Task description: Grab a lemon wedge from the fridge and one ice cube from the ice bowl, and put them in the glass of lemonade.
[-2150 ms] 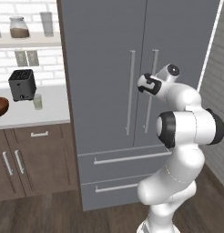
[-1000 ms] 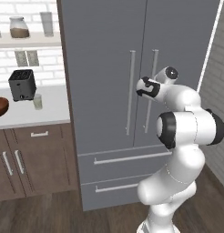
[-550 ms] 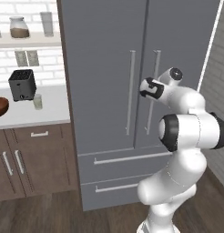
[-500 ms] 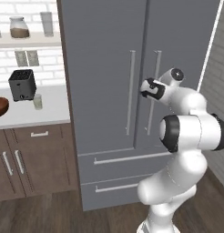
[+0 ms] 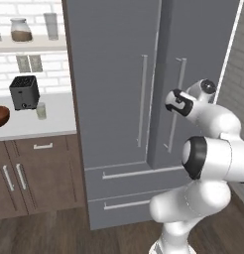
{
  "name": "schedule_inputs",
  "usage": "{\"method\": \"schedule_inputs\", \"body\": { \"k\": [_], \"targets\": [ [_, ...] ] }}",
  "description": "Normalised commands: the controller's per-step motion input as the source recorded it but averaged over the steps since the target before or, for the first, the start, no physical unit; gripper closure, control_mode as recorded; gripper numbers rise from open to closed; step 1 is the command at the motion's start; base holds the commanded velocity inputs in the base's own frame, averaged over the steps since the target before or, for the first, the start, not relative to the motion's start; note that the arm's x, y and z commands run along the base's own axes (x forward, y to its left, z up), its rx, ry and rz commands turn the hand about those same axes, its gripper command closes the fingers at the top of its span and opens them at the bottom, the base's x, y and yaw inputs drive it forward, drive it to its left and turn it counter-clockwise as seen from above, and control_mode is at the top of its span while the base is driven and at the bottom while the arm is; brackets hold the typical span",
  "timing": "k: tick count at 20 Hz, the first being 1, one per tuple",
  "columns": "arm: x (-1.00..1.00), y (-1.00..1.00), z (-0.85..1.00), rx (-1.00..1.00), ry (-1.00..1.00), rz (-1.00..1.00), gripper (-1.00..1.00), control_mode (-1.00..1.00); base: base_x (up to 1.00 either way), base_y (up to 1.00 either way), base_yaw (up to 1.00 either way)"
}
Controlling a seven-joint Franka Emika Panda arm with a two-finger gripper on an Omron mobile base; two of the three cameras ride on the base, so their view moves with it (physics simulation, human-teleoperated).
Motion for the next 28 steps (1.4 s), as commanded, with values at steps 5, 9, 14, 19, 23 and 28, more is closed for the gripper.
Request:
{"method": "schedule_inputs", "body": {
  "k": [5,9,14,19,23,28],
  "targets": [
    [-0.67,-0.94,0.0,0.06,-0.02,-0.08,1.0,-1.0,0.0,0.0,0.0],
    [-0.61,-1.0,0.02,0.06,0.0,-0.1,1.0,-1.0,0.0,0.0,0.0],
    [-0.39,-0.98,0.13,0.04,0.0,-0.14,1.0,-1.0,0.0,0.0,0.0],
    [-0.24,-0.95,0.03,0.05,0.01,-0.14,1.0,-1.0,0.0,0.0,0.0],
    [-0.16,-0.97,0.0,0.04,0.02,-0.15,1.0,-1.0,0.0,0.0,0.0],
    [-0.23,-0.96,-0.19,0.1,0.0,-0.16,1.0,-1.0,0.0,0.0,0.0]
  ]
}}
